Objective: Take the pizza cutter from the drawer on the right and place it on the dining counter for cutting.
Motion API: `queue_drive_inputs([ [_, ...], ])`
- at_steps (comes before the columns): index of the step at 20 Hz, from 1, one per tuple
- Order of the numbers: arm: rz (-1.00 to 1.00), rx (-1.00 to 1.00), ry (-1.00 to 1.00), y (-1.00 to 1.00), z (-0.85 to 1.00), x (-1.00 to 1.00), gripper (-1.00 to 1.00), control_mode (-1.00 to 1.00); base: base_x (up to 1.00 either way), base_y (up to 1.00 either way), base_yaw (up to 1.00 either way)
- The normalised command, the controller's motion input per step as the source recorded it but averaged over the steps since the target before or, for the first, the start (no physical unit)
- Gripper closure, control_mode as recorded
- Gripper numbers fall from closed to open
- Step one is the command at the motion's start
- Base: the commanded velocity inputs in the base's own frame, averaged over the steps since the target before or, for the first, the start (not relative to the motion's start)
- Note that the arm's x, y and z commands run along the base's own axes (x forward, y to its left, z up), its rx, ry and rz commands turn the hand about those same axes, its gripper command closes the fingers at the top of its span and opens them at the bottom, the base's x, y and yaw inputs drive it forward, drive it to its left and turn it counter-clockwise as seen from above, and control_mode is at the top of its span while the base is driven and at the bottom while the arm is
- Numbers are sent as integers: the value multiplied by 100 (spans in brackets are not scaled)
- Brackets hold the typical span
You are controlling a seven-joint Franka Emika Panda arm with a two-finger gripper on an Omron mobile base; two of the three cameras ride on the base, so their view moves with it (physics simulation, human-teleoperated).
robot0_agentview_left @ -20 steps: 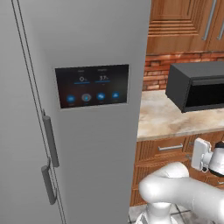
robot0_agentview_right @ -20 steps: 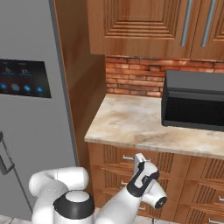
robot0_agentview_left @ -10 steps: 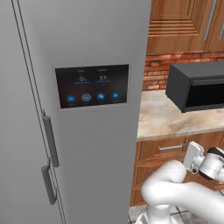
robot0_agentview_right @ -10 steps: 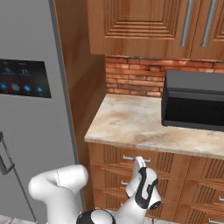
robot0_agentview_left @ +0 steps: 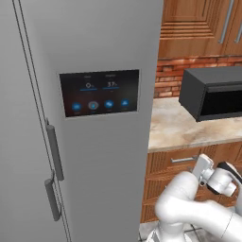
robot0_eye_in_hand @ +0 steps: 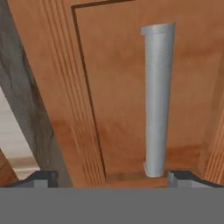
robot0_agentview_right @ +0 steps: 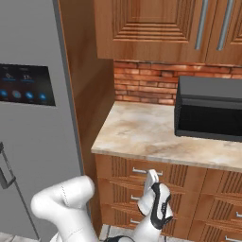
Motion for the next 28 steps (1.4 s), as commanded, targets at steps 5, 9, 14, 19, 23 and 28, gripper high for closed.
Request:
queue_drive_inputs([
  [5, 0, 0, -1, -3, -28, 43, -100, -100, 0, 0, 0],
  [9, 0, 0, 0, -8, -33, 37, -100, -100, 0, 0, 0],
  [14, 0, 0, 0, -4, -33, 36, -100, -100, 0, 0, 0],
  [19, 0, 0, -1, -1, -29, 34, -100, -100, 0, 0, 0],
  [23, 0, 0, -6, 0, -38, 17, -100, -100, 0, 0, 0],
  [28, 0, 0, -3, 0, -8, 1, -100, -100, 0, 0, 0],
])
